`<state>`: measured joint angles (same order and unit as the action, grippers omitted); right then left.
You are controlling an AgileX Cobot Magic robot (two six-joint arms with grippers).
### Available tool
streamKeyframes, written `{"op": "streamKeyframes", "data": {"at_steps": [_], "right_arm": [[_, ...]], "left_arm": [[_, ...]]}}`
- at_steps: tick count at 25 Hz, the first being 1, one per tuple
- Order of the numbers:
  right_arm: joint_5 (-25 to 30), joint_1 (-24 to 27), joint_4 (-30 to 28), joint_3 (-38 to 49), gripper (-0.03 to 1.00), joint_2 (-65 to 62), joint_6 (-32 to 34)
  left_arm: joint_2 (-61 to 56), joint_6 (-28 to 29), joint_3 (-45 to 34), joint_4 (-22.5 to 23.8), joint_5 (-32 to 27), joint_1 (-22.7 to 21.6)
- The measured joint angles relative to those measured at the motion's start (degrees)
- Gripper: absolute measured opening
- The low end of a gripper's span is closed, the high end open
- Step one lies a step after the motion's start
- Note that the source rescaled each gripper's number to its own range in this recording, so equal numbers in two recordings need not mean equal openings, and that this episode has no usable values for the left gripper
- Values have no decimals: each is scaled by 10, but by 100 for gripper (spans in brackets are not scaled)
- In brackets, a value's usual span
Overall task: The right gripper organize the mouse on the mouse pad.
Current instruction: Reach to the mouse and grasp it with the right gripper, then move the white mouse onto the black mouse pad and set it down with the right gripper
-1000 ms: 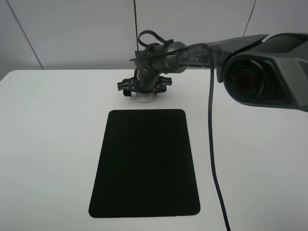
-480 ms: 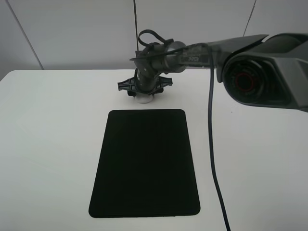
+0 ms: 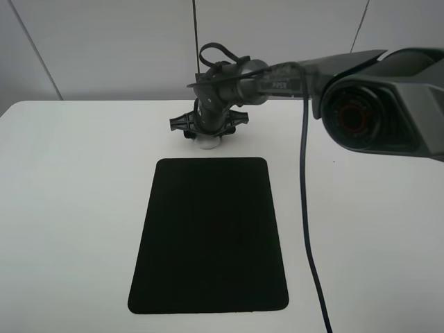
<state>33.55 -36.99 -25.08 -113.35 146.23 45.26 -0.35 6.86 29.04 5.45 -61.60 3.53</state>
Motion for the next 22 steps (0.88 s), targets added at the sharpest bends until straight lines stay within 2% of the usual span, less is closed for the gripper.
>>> {"op": "streamKeyframes", "data": {"at_steps": [11,14,20,22], "right_arm": [[22,0,0,1,3,-39,-10],[55,0,13,1,3,-65,-45],[159,0,106,1,3,-89,-146],[186,-1,120,5,3,-97,-165]], "left_arm": [[0,0,0,0,0,0],[0,0,0,0,0,0],[0,0,0,0,0,0],[0,0,0,0,0,0]]}}
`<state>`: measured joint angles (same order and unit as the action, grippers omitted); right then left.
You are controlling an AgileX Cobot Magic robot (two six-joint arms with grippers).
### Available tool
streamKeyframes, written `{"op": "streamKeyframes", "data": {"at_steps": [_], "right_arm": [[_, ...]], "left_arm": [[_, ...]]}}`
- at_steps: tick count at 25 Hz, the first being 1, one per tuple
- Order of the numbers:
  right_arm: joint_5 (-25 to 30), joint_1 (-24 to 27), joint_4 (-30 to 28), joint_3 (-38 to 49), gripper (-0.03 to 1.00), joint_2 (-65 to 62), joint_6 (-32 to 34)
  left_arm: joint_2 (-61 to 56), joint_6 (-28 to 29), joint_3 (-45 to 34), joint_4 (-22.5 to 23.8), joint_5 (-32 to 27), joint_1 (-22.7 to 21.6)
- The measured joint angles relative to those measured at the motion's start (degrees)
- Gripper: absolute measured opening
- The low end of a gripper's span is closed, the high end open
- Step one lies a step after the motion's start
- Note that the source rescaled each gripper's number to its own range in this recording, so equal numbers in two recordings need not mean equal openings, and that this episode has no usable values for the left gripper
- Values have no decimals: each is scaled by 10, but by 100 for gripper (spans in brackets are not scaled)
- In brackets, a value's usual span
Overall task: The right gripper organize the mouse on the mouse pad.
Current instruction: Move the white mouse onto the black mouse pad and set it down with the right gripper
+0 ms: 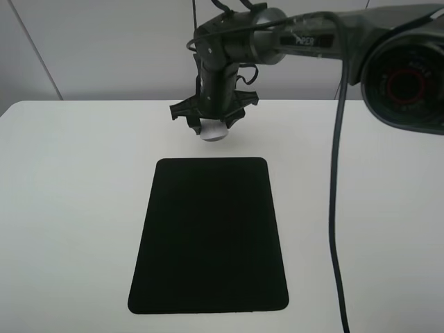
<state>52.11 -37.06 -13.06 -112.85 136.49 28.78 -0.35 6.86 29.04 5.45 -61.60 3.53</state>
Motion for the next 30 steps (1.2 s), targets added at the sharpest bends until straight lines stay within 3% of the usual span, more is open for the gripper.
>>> {"op": "streamKeyframes", "data": {"at_steps": [3,15,23,30], "right_arm": [[-6,-7,4,46,3,-32,-6],[-156,-52,18,364,3,-207,67],[-202,-113,-27,427,3,-222,182],[-215,-146,-126,428,3,-222,324]], "left_arm": [[0,0,0,0,0,0],[0,0,0,0,0,0],[0,0,0,0,0,0],[0,0,0,0,0,0]]}}
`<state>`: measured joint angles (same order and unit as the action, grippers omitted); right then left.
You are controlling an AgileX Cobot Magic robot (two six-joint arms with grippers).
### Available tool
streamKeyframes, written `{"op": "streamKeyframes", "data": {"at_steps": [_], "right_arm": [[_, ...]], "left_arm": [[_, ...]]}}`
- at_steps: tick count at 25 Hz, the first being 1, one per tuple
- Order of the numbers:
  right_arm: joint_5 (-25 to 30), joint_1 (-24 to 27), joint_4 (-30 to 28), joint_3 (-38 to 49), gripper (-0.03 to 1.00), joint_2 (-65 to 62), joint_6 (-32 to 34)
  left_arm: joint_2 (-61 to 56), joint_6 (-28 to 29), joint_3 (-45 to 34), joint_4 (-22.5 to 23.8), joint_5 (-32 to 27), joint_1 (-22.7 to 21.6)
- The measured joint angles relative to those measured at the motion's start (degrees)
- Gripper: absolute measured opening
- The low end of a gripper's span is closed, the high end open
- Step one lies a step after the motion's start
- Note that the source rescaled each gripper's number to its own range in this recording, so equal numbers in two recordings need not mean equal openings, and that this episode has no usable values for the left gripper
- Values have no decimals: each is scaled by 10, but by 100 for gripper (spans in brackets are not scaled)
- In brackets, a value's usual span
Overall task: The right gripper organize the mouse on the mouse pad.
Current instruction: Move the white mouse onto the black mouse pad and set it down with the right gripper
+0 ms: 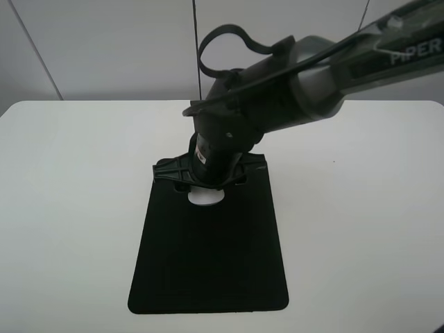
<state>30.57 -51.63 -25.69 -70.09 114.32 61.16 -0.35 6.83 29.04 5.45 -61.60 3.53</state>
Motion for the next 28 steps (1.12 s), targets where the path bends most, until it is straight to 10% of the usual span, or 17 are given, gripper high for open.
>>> {"op": "streamKeyframes", "data": {"at_steps": [28], "right_arm": [[-9,-14,-89,0,3,51,103]], "left_arm": [[0,0,0,0,0,0]]}}
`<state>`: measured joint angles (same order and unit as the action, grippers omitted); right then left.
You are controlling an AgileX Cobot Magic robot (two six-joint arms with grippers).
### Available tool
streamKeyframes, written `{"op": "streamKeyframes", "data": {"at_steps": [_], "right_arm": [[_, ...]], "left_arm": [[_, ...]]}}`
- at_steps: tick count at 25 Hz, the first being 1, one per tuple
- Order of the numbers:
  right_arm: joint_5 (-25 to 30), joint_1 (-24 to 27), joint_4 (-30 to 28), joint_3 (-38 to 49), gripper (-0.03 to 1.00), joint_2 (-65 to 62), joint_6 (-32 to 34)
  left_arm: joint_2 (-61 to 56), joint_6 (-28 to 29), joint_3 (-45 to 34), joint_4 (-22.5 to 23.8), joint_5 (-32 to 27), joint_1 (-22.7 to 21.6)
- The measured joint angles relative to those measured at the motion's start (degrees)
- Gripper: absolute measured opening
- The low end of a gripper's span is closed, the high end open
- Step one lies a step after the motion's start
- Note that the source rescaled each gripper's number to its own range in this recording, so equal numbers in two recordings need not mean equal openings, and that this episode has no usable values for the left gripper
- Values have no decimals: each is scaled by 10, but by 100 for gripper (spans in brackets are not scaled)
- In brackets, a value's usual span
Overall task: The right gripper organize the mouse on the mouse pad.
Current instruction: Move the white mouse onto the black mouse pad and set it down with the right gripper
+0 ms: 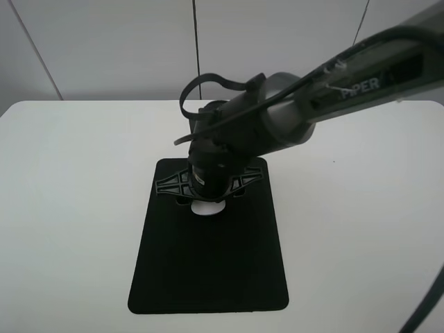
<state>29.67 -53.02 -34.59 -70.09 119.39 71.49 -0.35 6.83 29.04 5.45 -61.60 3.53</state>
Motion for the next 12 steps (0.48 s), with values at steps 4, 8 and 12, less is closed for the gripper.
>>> {"op": "streamKeyframes", "data": {"at_steps": [4,8,12], "right_arm": [[0,0,-7,0,3,0,4],[2,1,-10,0,3,0,6],[-7,6,-9,10,3,0,6]], "left_arm": [[0,0,0,0,0,0],[0,0,0,0,0,0],[0,0,0,0,0,0]]}}
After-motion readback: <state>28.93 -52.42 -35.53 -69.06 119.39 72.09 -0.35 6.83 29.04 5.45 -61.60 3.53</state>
